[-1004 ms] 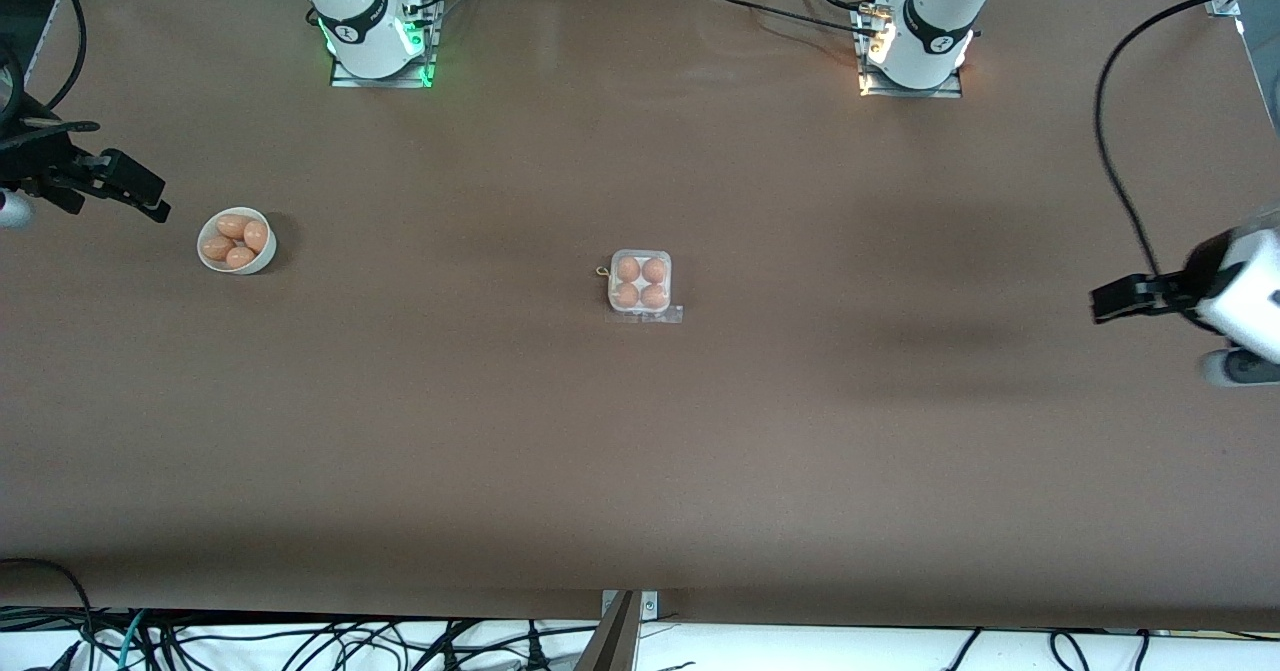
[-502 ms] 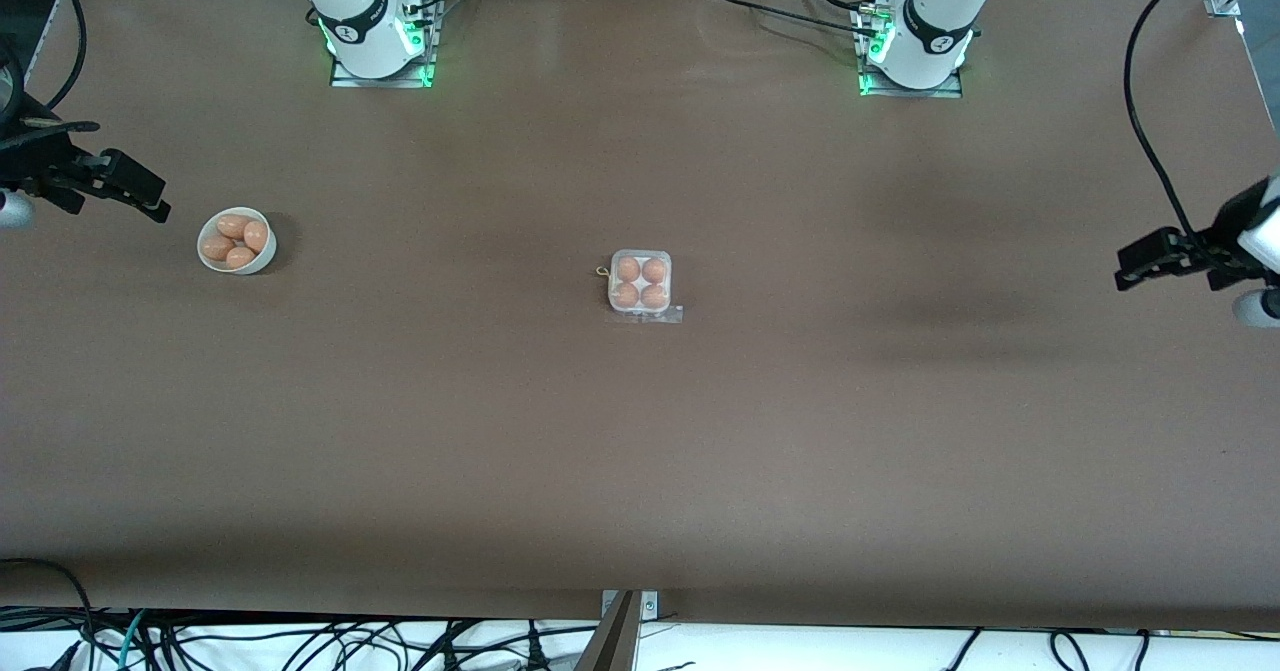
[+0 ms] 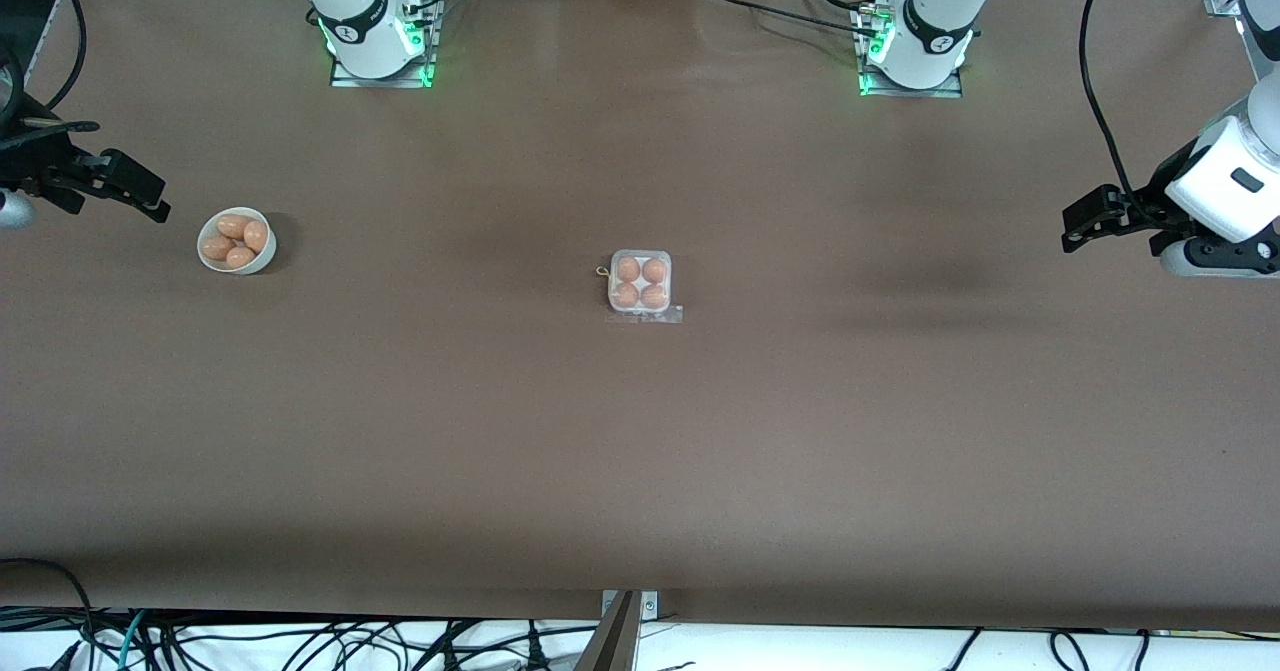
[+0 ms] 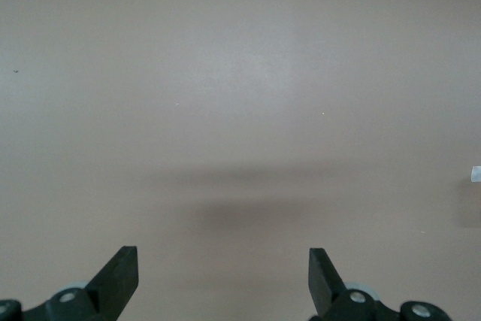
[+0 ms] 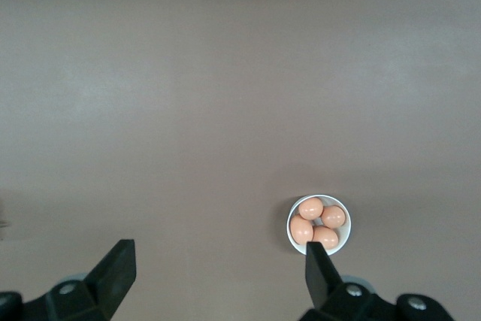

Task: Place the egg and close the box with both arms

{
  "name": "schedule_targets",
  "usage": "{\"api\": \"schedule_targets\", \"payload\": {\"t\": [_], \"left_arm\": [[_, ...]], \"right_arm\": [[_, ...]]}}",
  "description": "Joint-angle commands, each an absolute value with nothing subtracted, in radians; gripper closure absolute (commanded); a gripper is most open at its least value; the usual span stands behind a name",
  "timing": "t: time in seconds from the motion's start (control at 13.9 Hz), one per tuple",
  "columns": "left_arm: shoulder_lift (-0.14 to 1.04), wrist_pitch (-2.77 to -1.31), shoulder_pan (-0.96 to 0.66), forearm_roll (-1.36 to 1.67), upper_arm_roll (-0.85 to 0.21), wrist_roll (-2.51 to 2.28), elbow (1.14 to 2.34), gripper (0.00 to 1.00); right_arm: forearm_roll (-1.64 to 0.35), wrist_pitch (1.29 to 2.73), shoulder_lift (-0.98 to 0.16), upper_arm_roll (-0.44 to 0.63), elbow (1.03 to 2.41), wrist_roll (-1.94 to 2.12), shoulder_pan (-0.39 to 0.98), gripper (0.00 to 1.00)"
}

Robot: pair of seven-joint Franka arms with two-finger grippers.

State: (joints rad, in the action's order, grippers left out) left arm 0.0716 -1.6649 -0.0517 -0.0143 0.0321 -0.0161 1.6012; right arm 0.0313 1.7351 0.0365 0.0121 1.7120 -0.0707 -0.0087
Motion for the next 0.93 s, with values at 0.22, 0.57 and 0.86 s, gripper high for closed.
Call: {"api": "schedule_targets", "payload": {"t": [0.22,0.57,0.86], "left_arm": [[0.043,-1.681,0.009,-0.032,-0.008,-0.023,1.632,0.0],[0.046,-1.674,0.009,-0.031,-0.008,-0.021,1.632,0.0],[0.049,-1.66,0.006,-0.032,-0.008,-0.021,1.629,0.0]], "right_arm": [[0.014,1.726,0.032,0.009,1.694,-0.054,-0.017,0.0],[0.014,1.726,0.032,0.009,1.694,-0.054,-0.017,0.0],[0.014,1.727,0.032,0.009,1.694,-0.055,-0.017,0.0]]}}
